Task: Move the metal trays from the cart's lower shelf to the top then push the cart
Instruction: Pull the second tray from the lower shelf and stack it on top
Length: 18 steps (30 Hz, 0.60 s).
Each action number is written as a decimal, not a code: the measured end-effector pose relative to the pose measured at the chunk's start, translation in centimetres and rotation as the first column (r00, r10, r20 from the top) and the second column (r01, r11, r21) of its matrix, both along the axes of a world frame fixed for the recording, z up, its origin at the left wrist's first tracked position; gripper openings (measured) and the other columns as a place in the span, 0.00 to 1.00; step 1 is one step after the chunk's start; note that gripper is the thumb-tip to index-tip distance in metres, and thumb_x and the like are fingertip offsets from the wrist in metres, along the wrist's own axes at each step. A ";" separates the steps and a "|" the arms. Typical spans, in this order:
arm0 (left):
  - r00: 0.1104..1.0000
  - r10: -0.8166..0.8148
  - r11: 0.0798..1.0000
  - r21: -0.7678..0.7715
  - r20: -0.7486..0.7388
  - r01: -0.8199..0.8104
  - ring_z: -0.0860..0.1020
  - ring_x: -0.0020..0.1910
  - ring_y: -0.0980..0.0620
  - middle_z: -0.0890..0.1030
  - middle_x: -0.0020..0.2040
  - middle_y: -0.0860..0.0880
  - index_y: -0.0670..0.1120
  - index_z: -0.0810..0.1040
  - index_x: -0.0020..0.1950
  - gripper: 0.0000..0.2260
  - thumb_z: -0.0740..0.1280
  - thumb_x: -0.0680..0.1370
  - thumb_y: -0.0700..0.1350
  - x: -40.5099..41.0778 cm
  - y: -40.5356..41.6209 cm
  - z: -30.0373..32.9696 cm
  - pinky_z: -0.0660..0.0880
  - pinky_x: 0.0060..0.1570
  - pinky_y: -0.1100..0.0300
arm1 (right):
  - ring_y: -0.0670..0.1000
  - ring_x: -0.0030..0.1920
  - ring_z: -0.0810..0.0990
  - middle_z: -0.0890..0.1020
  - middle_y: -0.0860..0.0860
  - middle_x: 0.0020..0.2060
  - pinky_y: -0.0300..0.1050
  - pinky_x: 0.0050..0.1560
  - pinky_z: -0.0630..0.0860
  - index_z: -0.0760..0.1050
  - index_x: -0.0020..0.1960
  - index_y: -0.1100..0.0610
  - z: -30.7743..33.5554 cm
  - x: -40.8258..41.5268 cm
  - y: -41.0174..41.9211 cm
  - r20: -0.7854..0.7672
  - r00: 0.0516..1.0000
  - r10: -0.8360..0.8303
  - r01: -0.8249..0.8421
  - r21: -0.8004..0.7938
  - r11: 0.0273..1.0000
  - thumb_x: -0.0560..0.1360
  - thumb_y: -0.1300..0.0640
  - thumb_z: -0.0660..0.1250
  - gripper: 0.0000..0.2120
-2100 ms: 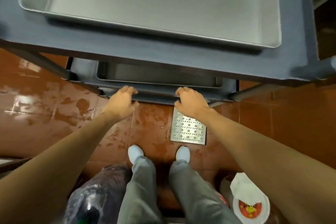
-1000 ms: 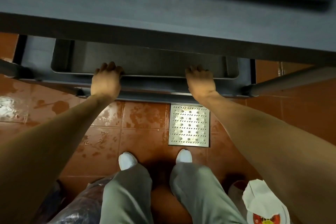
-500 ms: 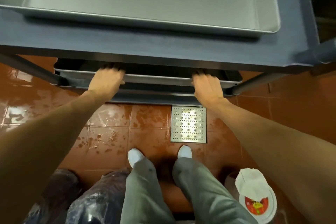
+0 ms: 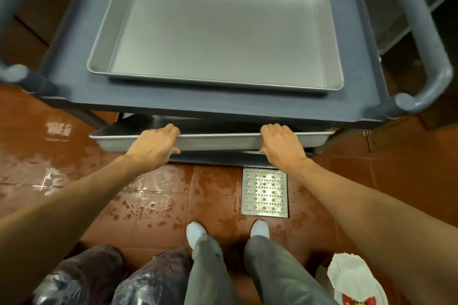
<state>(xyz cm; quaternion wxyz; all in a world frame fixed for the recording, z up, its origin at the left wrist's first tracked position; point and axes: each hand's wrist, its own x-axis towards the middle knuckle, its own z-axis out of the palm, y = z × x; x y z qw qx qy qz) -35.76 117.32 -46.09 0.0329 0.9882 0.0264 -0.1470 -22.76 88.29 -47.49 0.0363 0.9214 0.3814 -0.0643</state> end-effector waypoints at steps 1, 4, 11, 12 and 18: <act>1.000 -0.005 1.000 -0.002 0.000 0.005 0.80 0.45 0.46 0.78 0.54 0.45 0.44 0.72 0.60 0.17 0.68 0.77 0.53 -0.2 0.1 0.6 0.69 0.37 0.58 | 0.53 0.47 0.77 0.80 0.54 0.48 0.47 0.50 0.72 0.71 0.54 0.58 0.6 -0.2 0.0 -0.006 1.000 0.004 -0.004 0.006 1.000 0.72 0.50 0.73 0.17; 1.000 -0.030 1.000 0.008 0.000 0.030 0.81 0.48 0.43 0.81 0.55 0.43 0.43 0.71 0.60 0.19 0.68 0.77 0.54 -0.8 0.2 2.4 0.71 0.39 0.54 | 0.53 0.47 0.77 0.80 0.54 0.48 0.48 0.51 0.72 0.71 0.54 0.57 2.7 -0.4 -0.4 -0.034 0.999 0.014 -0.014 0.006 1.000 0.71 0.49 0.73 0.18; 0.999 -0.034 0.999 0.000 -0.030 0.034 0.80 0.50 0.42 0.80 0.55 0.45 0.46 0.71 0.57 0.19 0.69 0.74 0.57 -1.3 -0.9 7.0 0.73 0.45 0.51 | 0.57 0.49 0.78 0.80 0.55 0.49 0.50 0.49 0.72 0.70 0.57 0.57 7.4 -1.6 -0.4 -0.036 0.999 0.035 -0.036 -0.043 0.998 0.69 0.58 0.72 0.19; 0.999 -0.034 0.999 -0.005 -0.024 0.034 0.80 0.50 0.43 0.81 0.55 0.45 0.47 0.72 0.56 0.20 0.70 0.73 0.59 -1.2 -1.1 8.0 0.73 0.45 0.52 | 0.57 0.48 0.79 0.81 0.56 0.49 0.49 0.47 0.71 0.71 0.56 0.57 8.3 -1.6 -0.5 -0.027 0.999 0.039 -0.040 -0.038 0.998 0.69 0.57 0.72 0.18; 0.997 -0.032 0.997 -0.075 -0.067 0.027 0.80 0.48 0.47 0.82 0.52 0.49 0.50 0.76 0.56 0.23 0.70 0.69 0.64 -2.6 -1.8 15.5 0.77 0.46 0.51 | 0.59 0.45 0.80 0.83 0.54 0.48 0.47 0.38 0.69 0.72 0.55 0.56 15.1 -2.2 -2.1 -0.004 0.996 0.094 -0.094 0.003 0.996 0.66 0.39 0.71 0.26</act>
